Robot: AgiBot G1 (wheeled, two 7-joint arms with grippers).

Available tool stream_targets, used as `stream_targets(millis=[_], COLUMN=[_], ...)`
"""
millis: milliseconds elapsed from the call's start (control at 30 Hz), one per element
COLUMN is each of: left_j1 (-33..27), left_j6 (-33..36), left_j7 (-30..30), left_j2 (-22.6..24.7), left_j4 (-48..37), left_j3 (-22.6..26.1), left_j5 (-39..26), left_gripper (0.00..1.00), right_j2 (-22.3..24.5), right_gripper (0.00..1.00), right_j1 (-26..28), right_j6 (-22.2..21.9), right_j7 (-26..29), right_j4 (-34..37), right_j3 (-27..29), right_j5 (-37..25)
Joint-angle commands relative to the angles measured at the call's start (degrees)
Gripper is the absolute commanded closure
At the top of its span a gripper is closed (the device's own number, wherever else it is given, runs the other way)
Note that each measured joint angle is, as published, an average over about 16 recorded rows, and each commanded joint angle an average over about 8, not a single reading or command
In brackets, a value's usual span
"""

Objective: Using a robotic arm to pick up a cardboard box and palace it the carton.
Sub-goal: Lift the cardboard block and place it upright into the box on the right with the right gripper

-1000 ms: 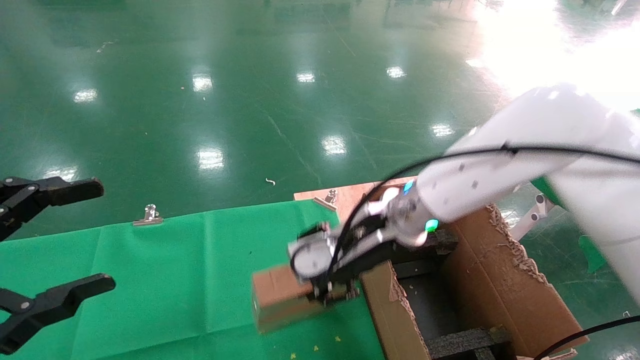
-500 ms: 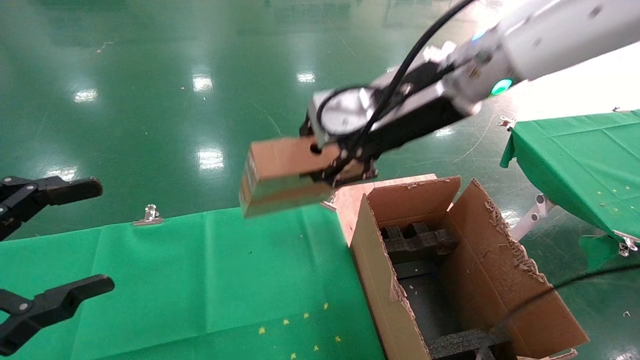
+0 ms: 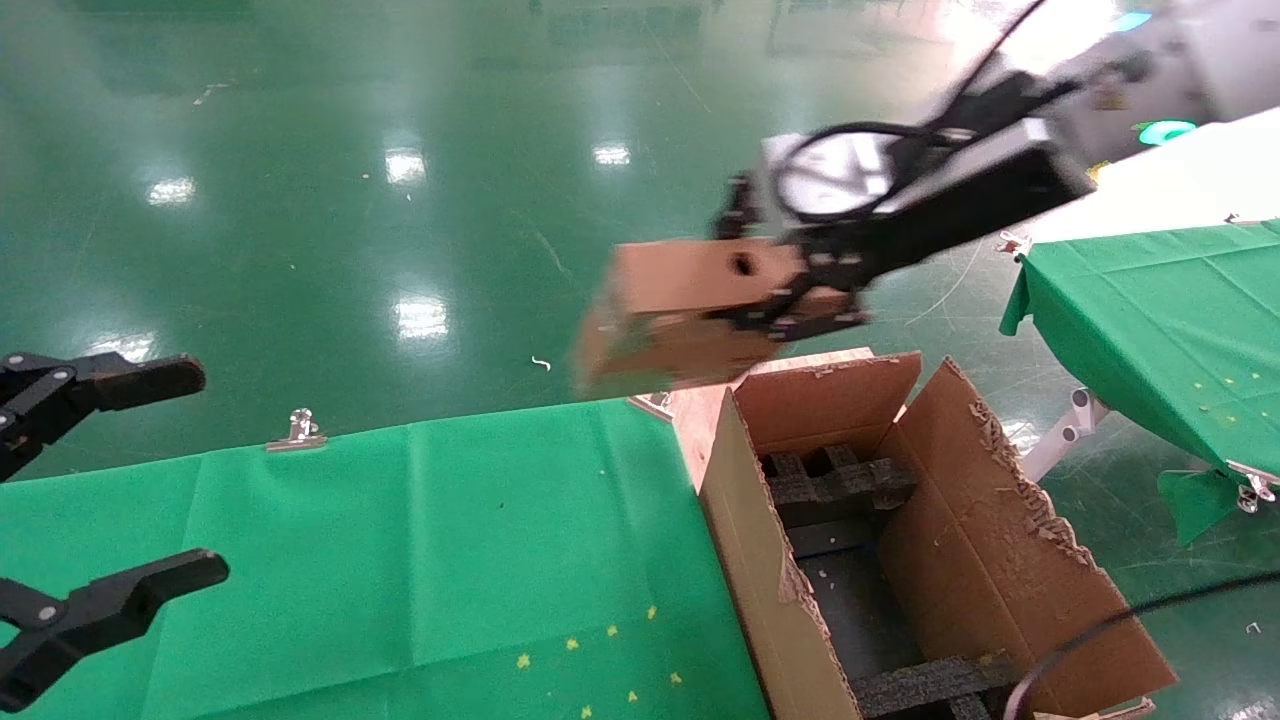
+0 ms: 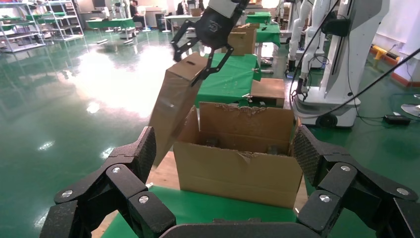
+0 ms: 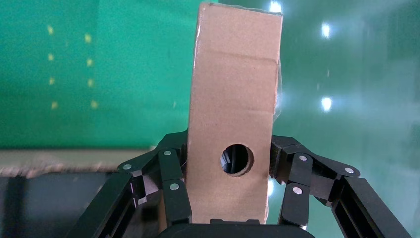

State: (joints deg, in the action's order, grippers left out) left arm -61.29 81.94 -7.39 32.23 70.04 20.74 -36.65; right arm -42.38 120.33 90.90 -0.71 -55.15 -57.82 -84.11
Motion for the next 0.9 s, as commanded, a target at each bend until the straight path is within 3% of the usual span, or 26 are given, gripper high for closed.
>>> stream_targets(millis=[33,533,900], left_j1=[0.0,0.0,0.0], left_j6=[0.0,0.0,0.0], left_j7=[0.0,0.0,0.0], left_j2=[0.0,0.0,0.0], left_j4=[0.0,0.0,0.0], left_j3=[0.0,0.0,0.0], left_j5=[0.0,0.0,0.0], left_gripper=[0.0,0.0,0.0], right_j2=[2.0,16.0,19.6], right_gripper=[1.0,1.0,1.0], right_j1=[1.0,4.5,4.5], right_j6=[0.0,-0.2,0.0], right_j7=[-0.1,2.8,3.4], right_j4=[0.3,-1.8,-4.5], right_j3=[-1.4,-10.4,-14.7], right_j5=[-0.1,-1.8,-2.2])
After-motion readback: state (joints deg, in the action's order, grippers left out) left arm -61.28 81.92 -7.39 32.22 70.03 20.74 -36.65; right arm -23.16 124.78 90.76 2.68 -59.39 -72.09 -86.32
